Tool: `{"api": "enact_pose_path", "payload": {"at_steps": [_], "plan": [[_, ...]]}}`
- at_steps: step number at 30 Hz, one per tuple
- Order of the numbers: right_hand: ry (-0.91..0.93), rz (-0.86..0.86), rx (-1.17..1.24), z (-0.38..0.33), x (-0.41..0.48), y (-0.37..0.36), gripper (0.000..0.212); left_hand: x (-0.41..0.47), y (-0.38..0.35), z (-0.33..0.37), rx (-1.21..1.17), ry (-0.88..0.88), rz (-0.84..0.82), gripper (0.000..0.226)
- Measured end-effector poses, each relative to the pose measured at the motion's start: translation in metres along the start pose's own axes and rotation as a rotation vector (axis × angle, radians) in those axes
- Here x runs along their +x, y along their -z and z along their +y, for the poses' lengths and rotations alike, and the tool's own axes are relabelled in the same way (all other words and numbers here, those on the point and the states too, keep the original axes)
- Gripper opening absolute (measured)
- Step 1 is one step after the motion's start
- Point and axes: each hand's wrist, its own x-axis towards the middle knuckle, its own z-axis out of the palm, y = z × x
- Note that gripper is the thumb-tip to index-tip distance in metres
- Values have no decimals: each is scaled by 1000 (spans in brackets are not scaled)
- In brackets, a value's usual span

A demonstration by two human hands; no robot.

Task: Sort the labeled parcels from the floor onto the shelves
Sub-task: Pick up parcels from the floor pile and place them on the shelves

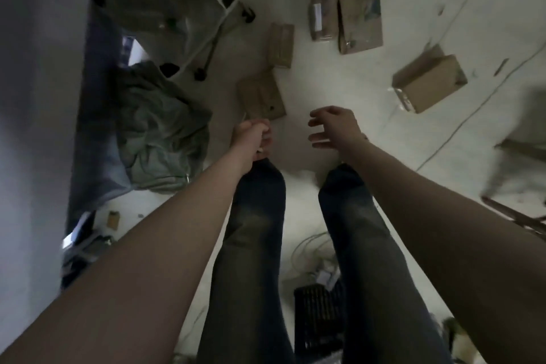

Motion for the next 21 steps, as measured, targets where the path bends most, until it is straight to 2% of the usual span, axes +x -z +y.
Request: {"api": "enact_pose_path", "payload": {"at_steps": [3, 6, 8, 11, 14, 16, 18, 21], "plan": [[-51, 28, -23, 25, 89, -34, 26, 105, -6, -5, 92, 32, 20, 20], [10, 36, -199, 47, 172, -63, 31, 208, -12, -10, 142, -13, 162, 17], [63, 45, -288, 57, 223, -78, 36, 271, -17, -17, 156, -12, 276, 41], [43, 28, -260, 69, 284, -97, 43, 335, -29, -27, 115, -7, 314, 62], [73, -40, -305, 78, 321, -114, 52, 362, -42, -29, 86, -94, 324, 65], [65, -72, -236, 84, 331, -119, 59, 359, -48, -26, 74, -160, 328, 59], [39, -45, -160, 91, 330, -116, 61, 343, -52, -23, 65, -111, 257, 56], [-92, -6, 0, 102, 301, -92, 65, 299, -61, -17, -8, 37, 131, 65]]}}
